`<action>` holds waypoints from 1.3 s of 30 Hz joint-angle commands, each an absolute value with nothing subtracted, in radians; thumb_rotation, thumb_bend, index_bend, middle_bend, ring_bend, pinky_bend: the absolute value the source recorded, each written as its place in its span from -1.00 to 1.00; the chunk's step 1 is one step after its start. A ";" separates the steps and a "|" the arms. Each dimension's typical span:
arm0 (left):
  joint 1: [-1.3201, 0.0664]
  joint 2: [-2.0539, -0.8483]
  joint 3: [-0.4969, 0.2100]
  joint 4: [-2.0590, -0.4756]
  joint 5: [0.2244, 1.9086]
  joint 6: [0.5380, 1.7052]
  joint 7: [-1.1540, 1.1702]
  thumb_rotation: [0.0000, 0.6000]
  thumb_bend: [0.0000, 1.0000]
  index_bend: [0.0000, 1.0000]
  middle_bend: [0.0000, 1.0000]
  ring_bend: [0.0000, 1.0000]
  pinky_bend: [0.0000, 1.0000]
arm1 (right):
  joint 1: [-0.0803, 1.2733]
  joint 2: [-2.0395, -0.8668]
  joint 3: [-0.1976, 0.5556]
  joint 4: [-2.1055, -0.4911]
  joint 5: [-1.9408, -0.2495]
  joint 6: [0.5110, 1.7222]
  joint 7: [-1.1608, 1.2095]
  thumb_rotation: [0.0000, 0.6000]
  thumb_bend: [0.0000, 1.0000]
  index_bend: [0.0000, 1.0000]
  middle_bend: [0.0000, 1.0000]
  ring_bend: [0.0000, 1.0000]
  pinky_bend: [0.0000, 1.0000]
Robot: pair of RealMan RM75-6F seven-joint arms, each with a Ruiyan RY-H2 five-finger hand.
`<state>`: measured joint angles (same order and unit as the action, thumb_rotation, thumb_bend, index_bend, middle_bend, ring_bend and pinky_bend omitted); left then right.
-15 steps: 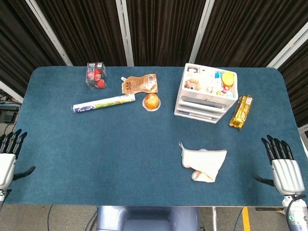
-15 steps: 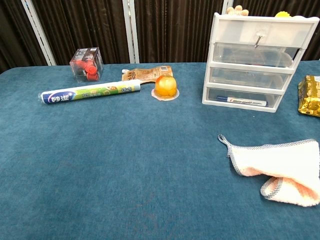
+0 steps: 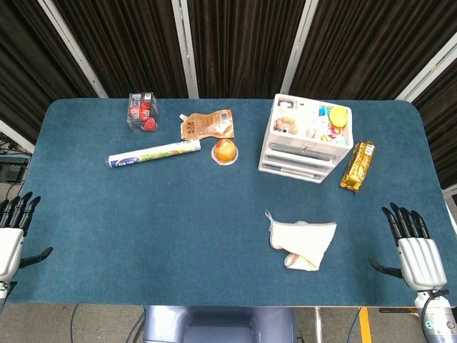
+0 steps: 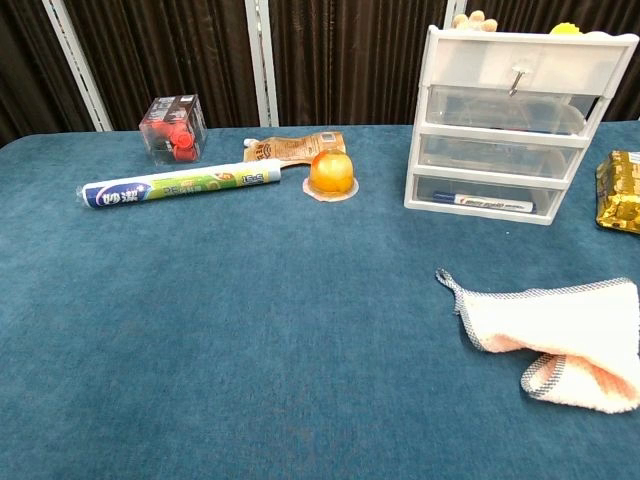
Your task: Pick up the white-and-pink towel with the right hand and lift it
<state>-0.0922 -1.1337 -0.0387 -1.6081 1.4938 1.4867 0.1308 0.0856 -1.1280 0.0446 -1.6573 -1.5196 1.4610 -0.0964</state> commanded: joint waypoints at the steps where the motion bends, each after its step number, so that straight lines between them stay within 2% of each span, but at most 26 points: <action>1: -0.092 -1.133 -0.040 -1.610 1.493 1.486 0.128 1.00 -1.00 -1.00 -1.00 -1.00 -1.00 | 0.087 -1.126 0.039 -1.668 -1.525 1.455 -0.106 1.00 -1.00 -1.00 -1.00 -1.00 -0.85; 7: -0.090 -1.135 -0.040 -1.611 1.497 1.495 0.129 1.00 -1.00 -1.00 -1.00 -1.00 -1.00 | 0.088 -1.126 0.034 -1.680 -1.529 1.451 -0.117 1.00 -1.00 -0.99 -1.00 -1.00 -0.84; 8: -0.090 -1.136 -0.040 -1.610 1.498 1.496 0.131 1.00 -1.00 -1.00 -1.00 -1.00 -1.00 | 0.087 -1.125 0.033 -1.687 -1.524 1.447 -0.114 1.00 -1.00 -0.98 -0.97 -0.99 -0.80; 9: -0.089 -1.136 -0.039 -1.610 1.499 1.497 0.132 1.00 -1.00 -1.00 -1.00 -1.00 -1.00 | 0.089 -1.123 0.033 -1.696 -1.519 1.441 -0.114 1.00 -1.00 -0.95 -0.86 -0.90 -0.65; 11: -0.088 -1.137 -0.040 -1.610 1.497 1.499 0.131 1.00 -1.00 -1.00 -1.00 -1.00 -1.00 | 0.096 -1.122 0.035 -1.714 -1.516 1.430 -0.126 1.00 -1.00 -0.90 -0.51 -0.56 -0.23; 13: -0.089 -1.138 -0.041 -1.609 1.499 1.501 0.130 1.00 -1.00 -1.00 -1.00 -1.00 -1.00 | 0.111 -1.125 0.037 -1.741 -1.518 1.409 -0.156 1.00 -1.00 -0.84 0.06 0.05 0.30; 16: -0.089 -1.140 -0.042 -1.607 1.501 1.502 0.129 1.00 -1.00 -1.00 -1.00 -1.00 -1.00 | 0.144 -1.136 0.041 -1.798 -1.487 1.343 -0.203 1.00 -1.00 -0.79 0.48 0.45 0.59; 19: -0.089 -1.141 -0.043 -1.605 1.501 1.505 0.128 1.00 -1.00 -1.00 -1.00 -1.00 -1.00 | 0.184 -1.160 0.051 -1.843 -1.434 1.266 -0.275 1.00 -1.00 -0.75 0.71 0.66 0.70; 25: -0.089 -1.139 -0.043 -1.605 1.495 1.500 0.119 1.00 -1.00 -1.00 -1.00 -1.00 -1.00 | 0.259 -1.259 0.081 -1.865 -1.287 1.167 -0.458 1.00 -1.00 -0.65 0.89 0.83 0.77; 39: -0.089 -1.137 -0.049 -1.605 1.477 1.493 0.112 1.00 -1.00 -1.00 -1.00 -1.00 -1.00 | 0.335 -1.442 0.098 -1.792 -1.040 1.133 -0.616 1.00 -0.97 -0.55 0.90 0.84 0.78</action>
<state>-0.0879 -1.1374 -0.0481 -1.6051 1.4808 1.4953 0.1127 0.3236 -1.4171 0.0976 -1.8096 -1.0650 1.1373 -0.6034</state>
